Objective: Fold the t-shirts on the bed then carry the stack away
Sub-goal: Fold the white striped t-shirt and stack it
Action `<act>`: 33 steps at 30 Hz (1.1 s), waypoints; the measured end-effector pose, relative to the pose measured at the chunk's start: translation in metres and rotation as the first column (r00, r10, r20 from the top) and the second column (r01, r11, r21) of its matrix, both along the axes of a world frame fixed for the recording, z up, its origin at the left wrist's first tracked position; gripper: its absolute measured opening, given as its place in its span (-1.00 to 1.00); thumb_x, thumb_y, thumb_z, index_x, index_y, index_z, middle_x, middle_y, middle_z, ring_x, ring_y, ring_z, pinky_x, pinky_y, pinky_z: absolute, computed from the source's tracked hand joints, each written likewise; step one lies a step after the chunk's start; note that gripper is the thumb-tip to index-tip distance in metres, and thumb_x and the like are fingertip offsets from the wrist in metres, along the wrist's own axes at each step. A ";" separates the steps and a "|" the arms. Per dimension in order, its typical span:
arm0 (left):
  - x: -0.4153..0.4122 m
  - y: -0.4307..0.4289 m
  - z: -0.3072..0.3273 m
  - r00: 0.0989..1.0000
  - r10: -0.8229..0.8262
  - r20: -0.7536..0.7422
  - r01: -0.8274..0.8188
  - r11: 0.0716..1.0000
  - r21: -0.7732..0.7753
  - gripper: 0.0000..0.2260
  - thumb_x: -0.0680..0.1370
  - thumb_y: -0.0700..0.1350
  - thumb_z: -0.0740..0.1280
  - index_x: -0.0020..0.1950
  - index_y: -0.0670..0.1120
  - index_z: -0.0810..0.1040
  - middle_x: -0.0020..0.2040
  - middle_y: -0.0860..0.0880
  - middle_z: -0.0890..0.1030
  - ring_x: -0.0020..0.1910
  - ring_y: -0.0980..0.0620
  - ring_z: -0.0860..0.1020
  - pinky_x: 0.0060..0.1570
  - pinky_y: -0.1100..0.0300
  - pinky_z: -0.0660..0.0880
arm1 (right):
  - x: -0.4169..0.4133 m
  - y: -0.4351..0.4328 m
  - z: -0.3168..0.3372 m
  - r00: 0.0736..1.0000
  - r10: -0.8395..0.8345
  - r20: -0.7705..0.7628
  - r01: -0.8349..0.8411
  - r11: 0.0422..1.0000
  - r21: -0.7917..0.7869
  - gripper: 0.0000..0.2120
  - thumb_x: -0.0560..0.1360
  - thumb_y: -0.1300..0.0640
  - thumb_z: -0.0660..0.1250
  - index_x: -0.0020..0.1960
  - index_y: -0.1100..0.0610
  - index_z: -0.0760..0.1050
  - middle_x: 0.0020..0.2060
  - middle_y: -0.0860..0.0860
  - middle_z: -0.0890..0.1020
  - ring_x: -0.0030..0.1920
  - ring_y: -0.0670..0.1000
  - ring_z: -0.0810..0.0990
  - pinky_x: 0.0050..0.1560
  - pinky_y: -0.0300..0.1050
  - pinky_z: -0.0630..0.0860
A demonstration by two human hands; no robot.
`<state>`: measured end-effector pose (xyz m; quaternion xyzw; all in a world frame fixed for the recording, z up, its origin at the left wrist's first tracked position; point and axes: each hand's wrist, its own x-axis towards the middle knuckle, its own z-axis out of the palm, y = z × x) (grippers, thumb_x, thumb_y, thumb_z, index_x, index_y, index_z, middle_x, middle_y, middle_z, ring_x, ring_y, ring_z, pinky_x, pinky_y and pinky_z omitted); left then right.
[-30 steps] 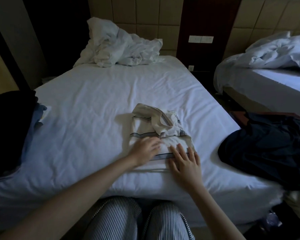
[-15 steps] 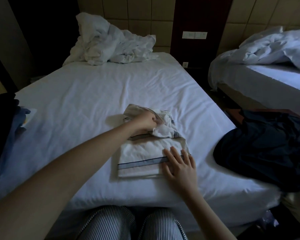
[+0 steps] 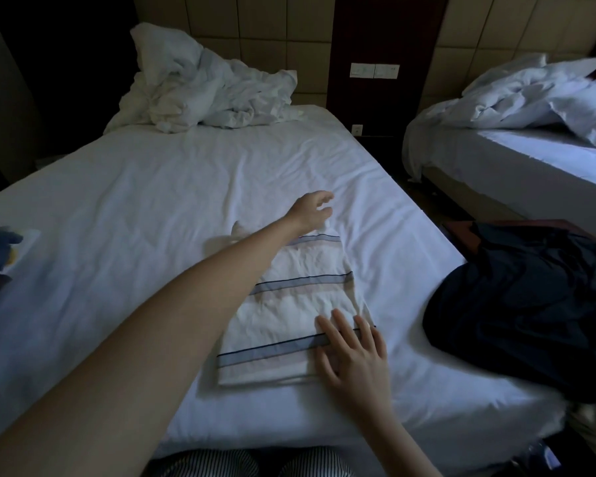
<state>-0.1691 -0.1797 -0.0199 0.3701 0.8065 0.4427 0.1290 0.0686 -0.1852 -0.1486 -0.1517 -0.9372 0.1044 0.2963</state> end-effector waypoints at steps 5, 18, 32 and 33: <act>0.030 -0.032 -0.053 0.825 -0.118 -0.552 -0.150 0.897 -0.415 -0.67 0.61 0.08 0.07 0.32 0.07 0.43 0.37 -0.05 0.44 0.36 -0.12 0.33 0.28 0.00 0.20 | -0.002 0.000 -0.002 1.000 -0.012 -0.008 0.013 1.000 0.020 -0.57 0.39 -0.09 0.16 0.24 -0.08 0.48 0.19 0.00 0.59 0.16 0.19 0.54 0.23 0.03 0.23; -0.005 -0.090 -0.077 0.884 -0.118 -0.452 -0.222 0.745 -0.629 -0.53 0.61 0.24 -0.13 0.51 0.26 -0.07 0.56 0.12 -0.10 0.53 0.03 -0.12 0.44 -0.21 -0.16 | 0.000 -0.003 0.002 0.997 -0.036 0.069 0.037 0.999 -0.003 -0.56 0.42 -0.10 0.13 0.24 -0.06 0.51 0.22 0.00 0.57 0.21 0.19 0.52 0.25 0.02 0.20; 0.089 -0.111 -0.101 0.869 0.074 -0.488 -0.340 0.807 -0.482 -0.55 0.62 0.20 -0.08 0.52 0.24 0.01 0.57 0.05 -0.05 0.53 -0.10 -0.06 0.44 -0.17 -0.16 | -0.001 -0.004 0.001 0.996 -0.044 0.083 0.044 0.999 0.010 -0.57 0.42 -0.09 0.13 0.22 -0.05 0.53 0.22 0.00 0.58 0.20 0.19 0.53 0.24 0.02 0.22; 0.088 -0.112 -0.103 0.874 0.086 -0.479 -0.347 0.799 -0.490 -0.55 0.62 0.20 -0.08 0.52 0.25 0.00 0.57 0.06 -0.05 0.53 -0.10 -0.06 0.44 -0.17 -0.17 | -0.001 -0.004 0.001 0.995 -0.045 0.087 0.045 0.999 0.008 -0.56 0.42 -0.10 0.12 0.23 -0.05 0.53 0.22 0.01 0.57 0.20 0.19 0.52 0.25 0.02 0.22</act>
